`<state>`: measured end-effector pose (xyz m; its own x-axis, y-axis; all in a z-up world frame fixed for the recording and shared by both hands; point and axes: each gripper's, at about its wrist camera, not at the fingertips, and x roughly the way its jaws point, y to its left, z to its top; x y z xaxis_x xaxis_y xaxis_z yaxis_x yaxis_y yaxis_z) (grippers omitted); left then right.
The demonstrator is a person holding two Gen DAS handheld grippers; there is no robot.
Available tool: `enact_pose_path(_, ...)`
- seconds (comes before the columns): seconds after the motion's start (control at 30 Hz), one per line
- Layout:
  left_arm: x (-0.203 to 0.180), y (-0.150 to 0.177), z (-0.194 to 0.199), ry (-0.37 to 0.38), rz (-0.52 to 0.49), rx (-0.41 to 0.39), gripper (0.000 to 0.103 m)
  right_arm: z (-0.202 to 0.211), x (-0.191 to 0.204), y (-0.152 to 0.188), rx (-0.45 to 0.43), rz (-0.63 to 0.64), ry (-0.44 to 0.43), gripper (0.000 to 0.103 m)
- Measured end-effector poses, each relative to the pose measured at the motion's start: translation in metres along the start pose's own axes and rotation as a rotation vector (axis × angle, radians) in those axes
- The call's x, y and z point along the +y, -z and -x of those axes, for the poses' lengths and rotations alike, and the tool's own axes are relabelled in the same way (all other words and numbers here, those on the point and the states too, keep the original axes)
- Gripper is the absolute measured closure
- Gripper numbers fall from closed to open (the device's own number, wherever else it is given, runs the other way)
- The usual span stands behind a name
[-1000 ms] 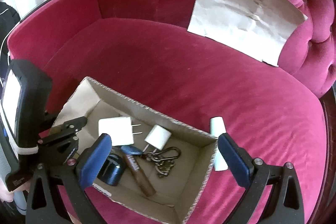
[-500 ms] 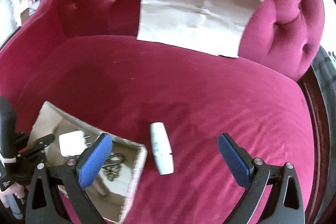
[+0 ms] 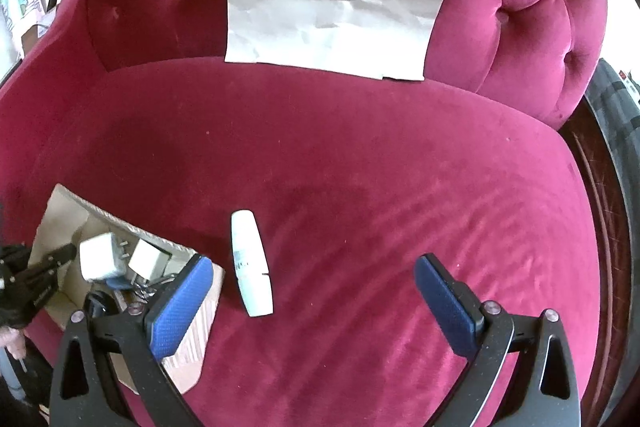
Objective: Organize rigid objects
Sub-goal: 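Withdraw the right tool toward the white-and-blue tube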
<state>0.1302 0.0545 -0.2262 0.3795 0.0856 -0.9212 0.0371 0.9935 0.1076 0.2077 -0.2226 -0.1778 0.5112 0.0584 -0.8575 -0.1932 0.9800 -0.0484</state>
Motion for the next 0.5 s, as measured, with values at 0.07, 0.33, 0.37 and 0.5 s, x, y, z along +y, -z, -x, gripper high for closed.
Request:
enact_pose_path(0.07, 0.0, 0.0, 0.0, 0.0, -0.001, -0.001, 0.095, -0.002, 0.0, 0.003, 0.002, 0.015, -0.003, 0.0)
enact_pose_path(0.33, 0.0, 0.0, 0.0, 0.0, -0.001, -0.001, 0.095, -0.015, 0.002, 0.012, 0.037, 0.076, -0.065, 0.0)
enact_pose_path(0.37, 0.0, 0.0, 0.0, 0.0, 0.0, 0.0, 0.095, -0.019, 0.001, 0.013, 0.046, 0.079, -0.072, 0.0)
enact_pose_path(0.5, 0.0, 0.0, 0.0, 0.0, -0.001, -0.001, 0.095, -0.03, 0.0, 0.018, 0.068, 0.098, -0.086, 0.001)
